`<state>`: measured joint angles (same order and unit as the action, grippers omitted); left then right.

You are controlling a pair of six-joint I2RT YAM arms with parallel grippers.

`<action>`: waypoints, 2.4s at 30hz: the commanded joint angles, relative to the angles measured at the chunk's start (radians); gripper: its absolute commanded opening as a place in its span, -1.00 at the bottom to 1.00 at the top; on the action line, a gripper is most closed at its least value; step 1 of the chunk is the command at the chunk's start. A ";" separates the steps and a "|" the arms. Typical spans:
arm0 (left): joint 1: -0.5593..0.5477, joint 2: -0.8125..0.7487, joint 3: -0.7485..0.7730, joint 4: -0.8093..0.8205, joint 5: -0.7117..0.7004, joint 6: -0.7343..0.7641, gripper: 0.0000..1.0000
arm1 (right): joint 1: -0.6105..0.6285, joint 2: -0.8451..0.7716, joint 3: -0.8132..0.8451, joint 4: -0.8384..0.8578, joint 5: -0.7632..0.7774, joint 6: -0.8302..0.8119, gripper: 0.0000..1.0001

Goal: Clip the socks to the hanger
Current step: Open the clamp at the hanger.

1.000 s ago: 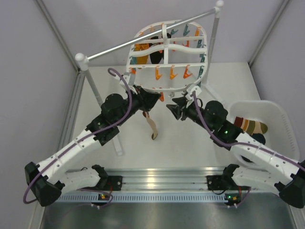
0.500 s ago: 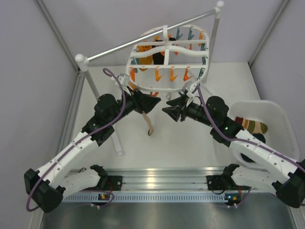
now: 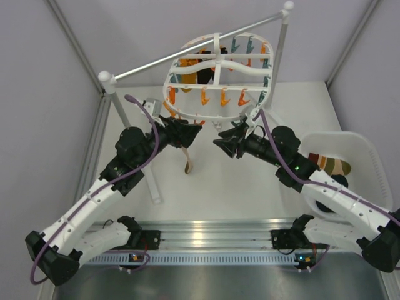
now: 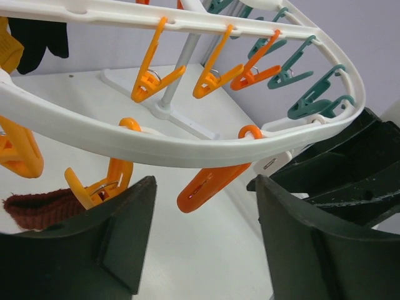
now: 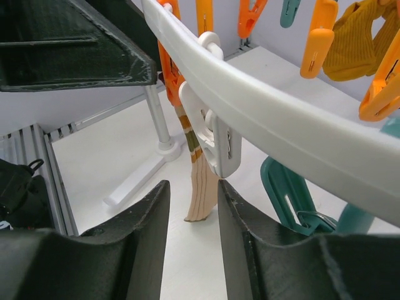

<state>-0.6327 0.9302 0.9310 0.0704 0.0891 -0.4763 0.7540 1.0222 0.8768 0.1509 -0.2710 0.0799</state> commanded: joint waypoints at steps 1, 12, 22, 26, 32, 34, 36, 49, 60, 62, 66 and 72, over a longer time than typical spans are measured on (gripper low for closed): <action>0.002 0.018 0.034 0.023 -0.043 0.038 0.33 | -0.005 0.006 0.017 0.073 -0.008 0.038 -0.31; 0.001 0.061 0.065 0.074 -0.063 0.042 -0.14 | 0.057 -0.004 -0.016 0.072 -0.023 0.035 -0.45; 0.001 0.025 0.061 0.092 -0.054 0.011 0.09 | 0.090 0.001 -0.012 0.059 -0.019 0.040 -0.46; 0.001 0.021 0.071 0.091 -0.061 0.004 0.08 | 0.097 0.001 -0.010 0.055 -0.002 0.037 -0.44; 0.001 0.024 0.088 0.086 -0.071 0.001 0.06 | 0.111 0.003 -0.006 0.045 0.006 0.031 -0.45; 0.001 0.028 0.094 0.074 -0.075 0.005 -0.03 | 0.114 0.004 -0.004 0.053 0.007 0.032 -0.45; 0.001 0.041 0.111 0.045 -0.080 -0.001 -0.14 | 0.116 0.009 -0.002 0.067 0.007 0.032 -0.44; 0.002 0.029 0.092 0.025 -0.008 -0.068 -0.56 | 0.116 0.049 0.018 0.150 -0.010 0.029 -0.35; 0.037 0.007 0.009 0.054 0.156 -0.062 -1.00 | 0.114 0.090 0.056 0.274 -0.051 0.112 -0.24; 0.050 0.007 -0.001 0.075 0.213 -0.061 -1.00 | 0.111 0.104 0.065 0.276 -0.051 0.115 -0.21; 0.070 0.015 -0.012 0.092 0.274 -0.065 -1.00 | 0.099 0.127 0.077 0.289 -0.048 0.115 -0.21; 0.090 0.021 -0.012 0.117 0.331 -0.084 -0.99 | 0.091 0.145 0.094 0.329 -0.011 0.087 -0.20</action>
<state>-0.5446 0.9516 0.9253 0.1261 0.3199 -0.5339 0.8524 1.1561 0.9001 0.3828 -0.3023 0.1780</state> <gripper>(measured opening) 0.179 0.400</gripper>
